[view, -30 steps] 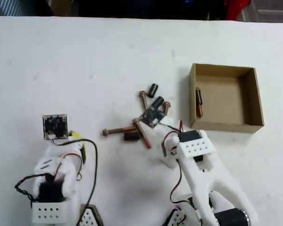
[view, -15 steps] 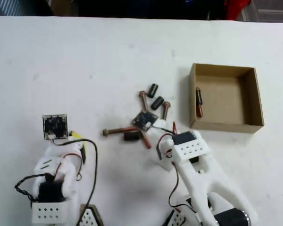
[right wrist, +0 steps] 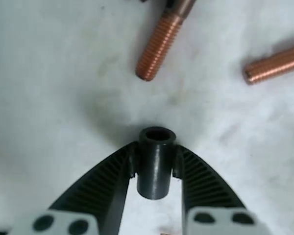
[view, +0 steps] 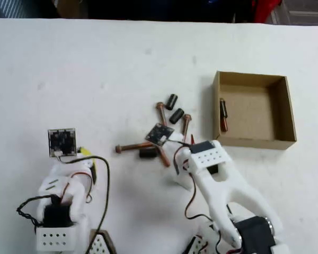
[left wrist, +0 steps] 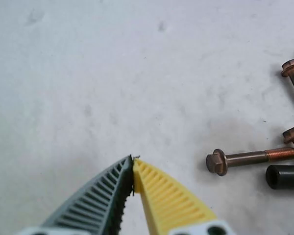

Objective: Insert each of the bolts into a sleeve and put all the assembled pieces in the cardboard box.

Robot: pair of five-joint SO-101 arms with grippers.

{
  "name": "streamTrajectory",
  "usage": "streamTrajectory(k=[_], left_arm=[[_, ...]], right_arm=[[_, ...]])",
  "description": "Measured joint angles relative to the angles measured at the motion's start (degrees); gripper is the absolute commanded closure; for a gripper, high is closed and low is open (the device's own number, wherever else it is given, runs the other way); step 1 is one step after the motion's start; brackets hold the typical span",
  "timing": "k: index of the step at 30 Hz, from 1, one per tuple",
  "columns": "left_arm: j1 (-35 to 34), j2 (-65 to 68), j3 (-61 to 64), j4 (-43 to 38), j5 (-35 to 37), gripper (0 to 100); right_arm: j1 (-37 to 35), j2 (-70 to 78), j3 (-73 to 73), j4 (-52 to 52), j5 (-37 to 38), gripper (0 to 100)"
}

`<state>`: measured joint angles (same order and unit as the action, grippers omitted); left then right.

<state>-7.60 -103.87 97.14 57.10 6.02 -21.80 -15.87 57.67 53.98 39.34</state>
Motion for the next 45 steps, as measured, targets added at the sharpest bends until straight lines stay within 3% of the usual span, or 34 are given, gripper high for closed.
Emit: streamTrajectory(k=[15, 25, 32, 40, 45], left_arm=[[0.0, 0.0, 0.0, 0.0, 0.0, 98], [0.0, 0.0, 0.0, 0.3, 0.0, 98], [0.0, 0.0, 0.0, 0.8, 0.0, 98], [0.0, 0.0, 0.0, 0.9, -17.2, 98], [0.0, 0.0, 0.0, 2.0, -19.3, 98]], right_arm=[[-0.2, -2.0, -2.5, 3.3, 0.0, 98.2], [2.0, -26.9, -3.2, 13.9, -0.2, 98.2], [1.9, -45.5, -3.2, 17.7, -6.3, 98.2], [1.8, -49.5, -3.2, 16.4, -13.5, 98.2], [1.9, -49.7, -2.1, 12.5, -19.2, 98.2]])
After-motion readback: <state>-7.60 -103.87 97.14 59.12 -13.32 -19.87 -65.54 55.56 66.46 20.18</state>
